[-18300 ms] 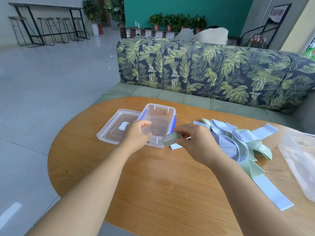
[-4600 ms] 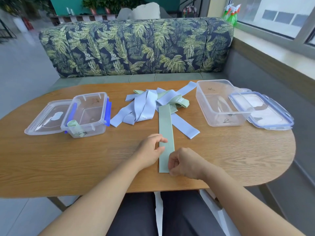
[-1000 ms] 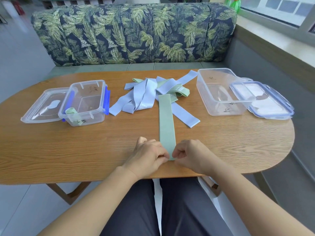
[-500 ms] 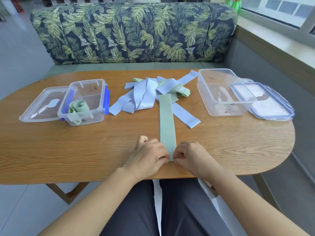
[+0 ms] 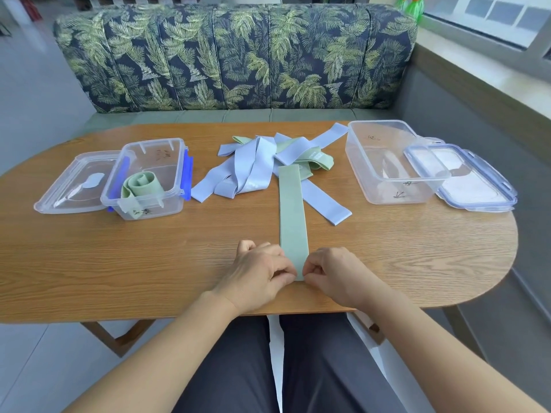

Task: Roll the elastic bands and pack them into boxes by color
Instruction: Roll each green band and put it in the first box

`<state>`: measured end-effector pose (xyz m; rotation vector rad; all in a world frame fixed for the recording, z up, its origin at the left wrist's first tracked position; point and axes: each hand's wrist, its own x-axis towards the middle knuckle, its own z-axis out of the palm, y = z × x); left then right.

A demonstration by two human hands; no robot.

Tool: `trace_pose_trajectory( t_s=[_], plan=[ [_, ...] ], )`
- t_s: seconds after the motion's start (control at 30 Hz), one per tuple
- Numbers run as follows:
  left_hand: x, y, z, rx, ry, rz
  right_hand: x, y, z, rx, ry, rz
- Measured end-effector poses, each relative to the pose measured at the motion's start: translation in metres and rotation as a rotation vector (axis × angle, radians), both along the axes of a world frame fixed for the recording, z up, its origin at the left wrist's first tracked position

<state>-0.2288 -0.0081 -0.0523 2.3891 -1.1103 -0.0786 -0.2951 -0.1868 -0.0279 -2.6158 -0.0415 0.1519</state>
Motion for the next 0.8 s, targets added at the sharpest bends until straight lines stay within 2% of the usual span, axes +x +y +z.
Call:
trace_pose_trajectory(
  t_s=[0.33, 0.5, 0.6, 0.8],
  plan=[
    [0.005, -0.006, 0.007, 0.027, 0.279, 0.185, 0.013, -0.005, 0.009, 0.147, 0.233, -0.151],
    [0.006, -0.014, 0.013, 0.089, 0.262, 0.213, 0.020, -0.007, 0.013, 0.243, 0.356, -0.285],
    [0.011, -0.015, 0.012, 0.114, 0.178, 0.142, 0.026, -0.007, 0.016, 0.280, 0.411, -0.321],
    [0.011, -0.010, 0.012, 0.043, 0.158, 0.127, 0.031, -0.006, 0.022, 0.296, 0.490, -0.339]
  ],
)
